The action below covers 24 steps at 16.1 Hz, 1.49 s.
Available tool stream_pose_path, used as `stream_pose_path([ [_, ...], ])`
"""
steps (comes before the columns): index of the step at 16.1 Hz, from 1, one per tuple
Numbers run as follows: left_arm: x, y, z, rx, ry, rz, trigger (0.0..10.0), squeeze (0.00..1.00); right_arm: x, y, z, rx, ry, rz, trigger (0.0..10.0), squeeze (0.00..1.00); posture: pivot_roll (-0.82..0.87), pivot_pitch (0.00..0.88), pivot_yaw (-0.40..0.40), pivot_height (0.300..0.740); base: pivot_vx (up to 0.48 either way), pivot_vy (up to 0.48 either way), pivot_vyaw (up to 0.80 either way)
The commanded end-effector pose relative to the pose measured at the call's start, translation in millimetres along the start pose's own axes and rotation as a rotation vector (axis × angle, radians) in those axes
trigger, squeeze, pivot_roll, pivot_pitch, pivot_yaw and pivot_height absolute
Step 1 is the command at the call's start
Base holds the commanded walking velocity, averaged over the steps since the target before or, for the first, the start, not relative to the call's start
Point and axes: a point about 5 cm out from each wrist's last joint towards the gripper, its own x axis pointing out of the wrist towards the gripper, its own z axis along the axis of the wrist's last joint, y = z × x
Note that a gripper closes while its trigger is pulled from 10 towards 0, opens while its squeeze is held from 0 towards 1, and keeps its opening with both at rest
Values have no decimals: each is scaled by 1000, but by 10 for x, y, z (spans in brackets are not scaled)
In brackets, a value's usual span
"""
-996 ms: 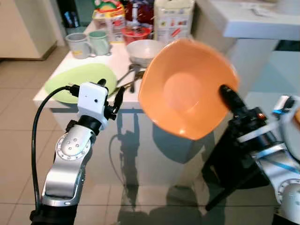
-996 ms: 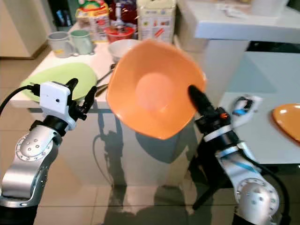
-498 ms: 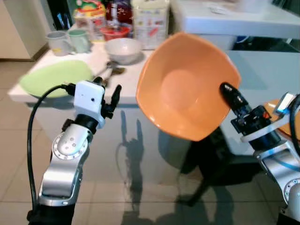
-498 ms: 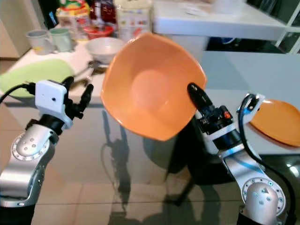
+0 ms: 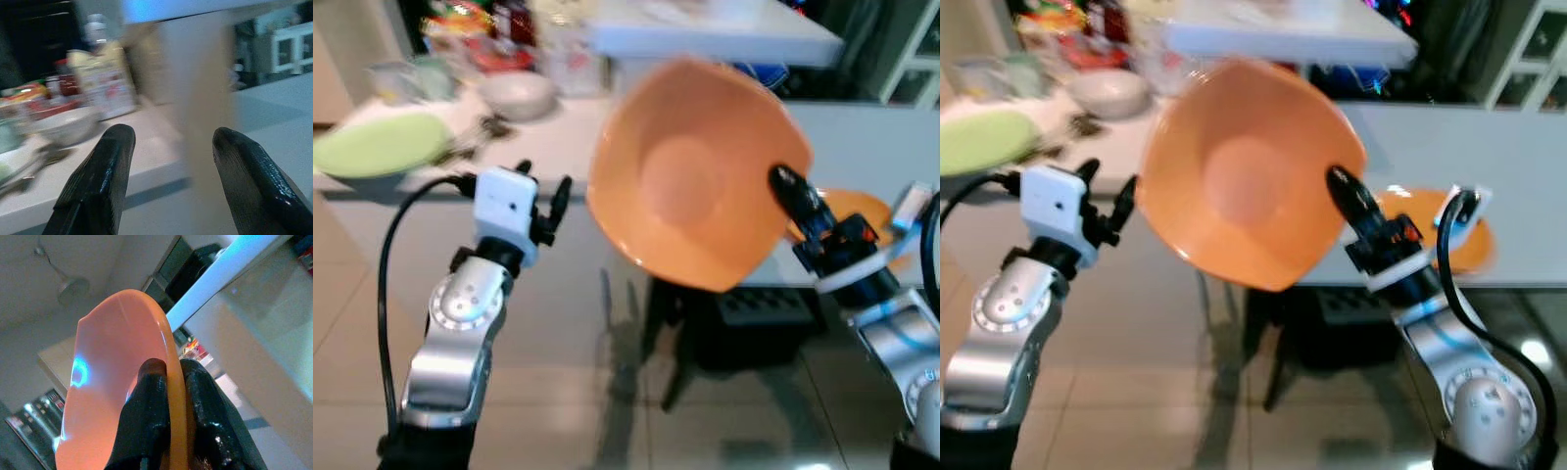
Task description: Setting the table
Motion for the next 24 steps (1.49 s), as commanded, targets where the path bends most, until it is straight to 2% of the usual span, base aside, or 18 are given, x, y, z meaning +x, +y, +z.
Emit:
stream_pose_path([
  [1, 46, -42, 74, 11, -27, -20, 10000, 0, 26, 57, 78, -9, -42, 31, 10000, 0, 3, 0, 14, 740, 0, -480, 0],
  [7, 64, -56, 94, 11, -34, -23, 10000, 0, 69, 77, 74, -6, -42, 40, 10000, 0, 1, 0, 18, 740, 0, -480, 0],
  [10, 77, -65, 99, 9, -33, -26, 10000, 0, 50, 48, 69, -26, -49, -5, 10000, 0, -1, 0, 22, 740, 0, -480, 0],
  [12, 104, -38, -12, 18, 69, 9, 10000, 0, 25, -106, 73, -68, -66, -139, 10000, 0, -3, 0, 26, 740, 0, 0, 0],
  [14, 111, -36, -13, 17, 69, 12, 10000, 0, 32, -171, 52, -95, -59, -207, 10000, 0, -4, 0, 26, 740, 0, 129, 0],
  [18, 158, -48, 36, 47, 54, 29, 10000, 0, 46, -376, 31, -294, -26, -451, 10000, 0, -7, 0, 29, 740, 0, 79, 0],
  [21, 190, -48, 22, 67, 65, 40, 10000, 0, 77, -449, 48, -377, -23, -532, 10000, 0, -10, 0, 28, 740, 0, 0, 0],
  [24, 190, -83, 33, 57, 51, 27, 10000, 0, 110, -491, 15, -391, 8, -575, 10000, 0, -13, 0, 26, 740, 0, 0, 0],
])
